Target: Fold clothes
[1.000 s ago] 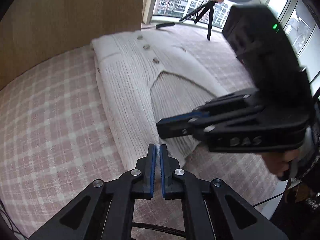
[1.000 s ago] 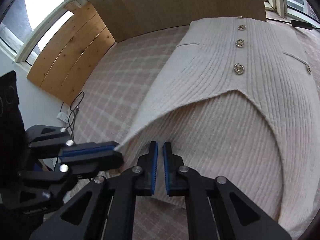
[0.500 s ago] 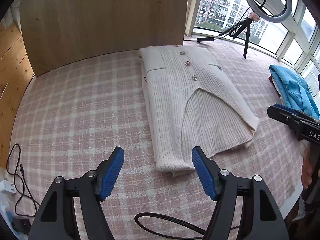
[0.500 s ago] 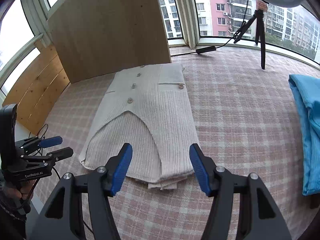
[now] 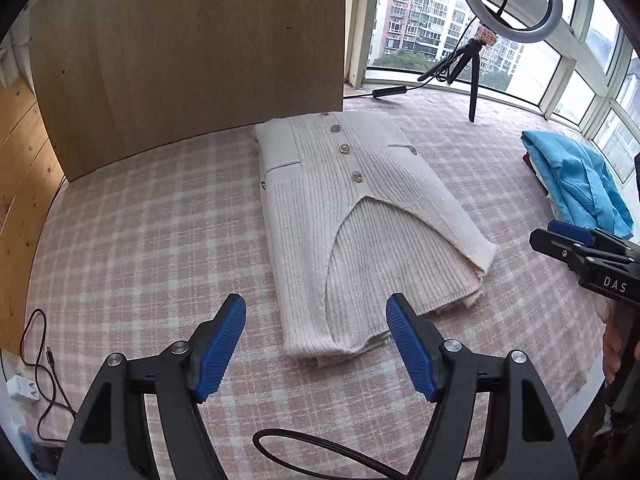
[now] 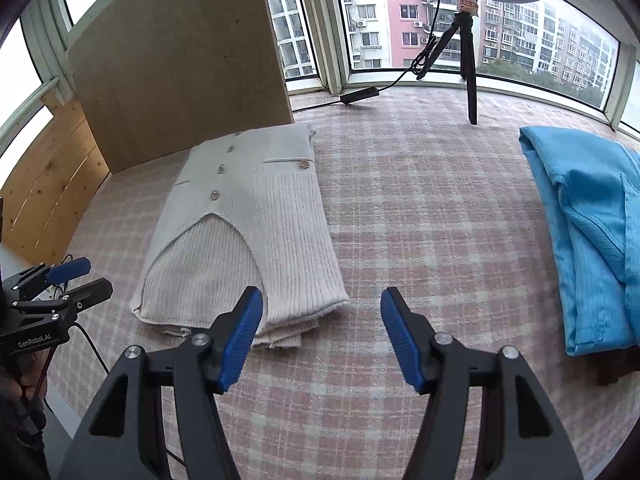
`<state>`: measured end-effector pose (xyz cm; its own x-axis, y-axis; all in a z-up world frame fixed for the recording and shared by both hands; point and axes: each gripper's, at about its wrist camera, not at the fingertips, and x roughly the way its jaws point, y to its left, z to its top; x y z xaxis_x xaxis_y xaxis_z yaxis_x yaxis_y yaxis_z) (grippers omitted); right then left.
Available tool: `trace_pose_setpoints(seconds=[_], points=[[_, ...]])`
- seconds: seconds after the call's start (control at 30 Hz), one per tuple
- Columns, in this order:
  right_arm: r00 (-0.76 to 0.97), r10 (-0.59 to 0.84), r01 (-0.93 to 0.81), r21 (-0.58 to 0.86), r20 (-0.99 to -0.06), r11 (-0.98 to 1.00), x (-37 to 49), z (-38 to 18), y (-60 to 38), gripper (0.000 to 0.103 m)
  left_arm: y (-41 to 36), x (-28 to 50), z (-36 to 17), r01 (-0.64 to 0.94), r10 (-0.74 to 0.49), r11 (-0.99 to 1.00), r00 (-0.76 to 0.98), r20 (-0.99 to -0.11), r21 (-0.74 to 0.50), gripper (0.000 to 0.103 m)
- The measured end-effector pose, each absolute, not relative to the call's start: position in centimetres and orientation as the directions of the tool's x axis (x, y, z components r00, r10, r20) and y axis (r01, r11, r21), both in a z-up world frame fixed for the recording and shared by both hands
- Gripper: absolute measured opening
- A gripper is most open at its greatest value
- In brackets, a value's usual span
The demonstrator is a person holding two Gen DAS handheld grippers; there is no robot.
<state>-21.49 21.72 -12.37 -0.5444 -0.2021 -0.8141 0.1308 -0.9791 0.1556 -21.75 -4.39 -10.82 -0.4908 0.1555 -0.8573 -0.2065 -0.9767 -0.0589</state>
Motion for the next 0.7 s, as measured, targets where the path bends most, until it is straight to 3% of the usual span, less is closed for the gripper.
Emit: trace_pose_setpoints(seconds=[0.7], points=[[-0.469,-0.232,0.178,0.166,-0.852,-0.97,-32.2,-16.6,18.2,0.061,-6.0,-31.2,-16.2,-0.158,0.179,-0.979,-0.39,-0.903,-0.126,0.073]])
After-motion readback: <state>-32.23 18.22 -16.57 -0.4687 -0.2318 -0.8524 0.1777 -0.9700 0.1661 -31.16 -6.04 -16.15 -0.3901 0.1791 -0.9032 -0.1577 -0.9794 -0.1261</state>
